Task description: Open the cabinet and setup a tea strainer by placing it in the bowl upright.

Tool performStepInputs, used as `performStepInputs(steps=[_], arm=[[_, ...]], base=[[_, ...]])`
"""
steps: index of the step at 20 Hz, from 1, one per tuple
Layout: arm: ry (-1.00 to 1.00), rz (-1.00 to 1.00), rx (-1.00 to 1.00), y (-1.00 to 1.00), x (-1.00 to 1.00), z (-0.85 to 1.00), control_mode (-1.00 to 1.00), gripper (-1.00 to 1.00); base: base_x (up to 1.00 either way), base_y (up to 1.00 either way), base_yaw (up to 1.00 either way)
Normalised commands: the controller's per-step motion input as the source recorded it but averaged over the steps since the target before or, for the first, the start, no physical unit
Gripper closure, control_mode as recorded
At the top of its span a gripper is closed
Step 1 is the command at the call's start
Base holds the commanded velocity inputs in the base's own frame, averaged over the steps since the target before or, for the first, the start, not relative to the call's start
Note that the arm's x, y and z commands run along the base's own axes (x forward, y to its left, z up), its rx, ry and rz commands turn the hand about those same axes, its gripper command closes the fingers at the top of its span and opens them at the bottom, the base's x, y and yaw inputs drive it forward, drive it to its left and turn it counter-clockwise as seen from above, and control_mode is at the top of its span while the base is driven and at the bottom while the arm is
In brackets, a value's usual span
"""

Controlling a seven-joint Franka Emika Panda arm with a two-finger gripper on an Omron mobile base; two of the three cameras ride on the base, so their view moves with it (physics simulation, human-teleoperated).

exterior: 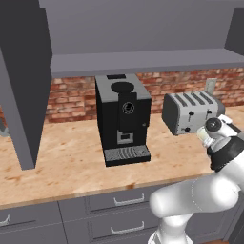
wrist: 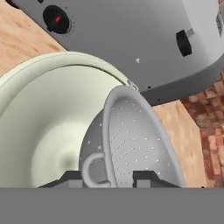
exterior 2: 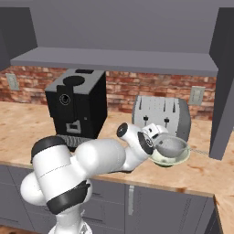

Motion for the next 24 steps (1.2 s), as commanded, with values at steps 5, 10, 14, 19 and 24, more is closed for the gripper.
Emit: performStepInputs(steps=[5,10,14,19,24], arm=[[0.0,0.0,0.08,0.0,0.02,0.0,-1.0,1.0],[0.0,0.0,0.06,0.0,0.0,0.0,-1.0,1.0],[-0.02,0.0,0.05,0.0,-0.02,0.0,-1.0,1.0],[-0.04,0.0,0.01,0.01,0.0,0.0,-1.0,1.0],[-0.04,0.0,0.0,0.11,0.0,0.0,-1.0,1.0]], base=[[0.0,0.0,0.0],[0.0,0.0,0.0],[0.0,0.0,0.0],[0.0,0.0,0.0],[0.0,0.0,0.0]])
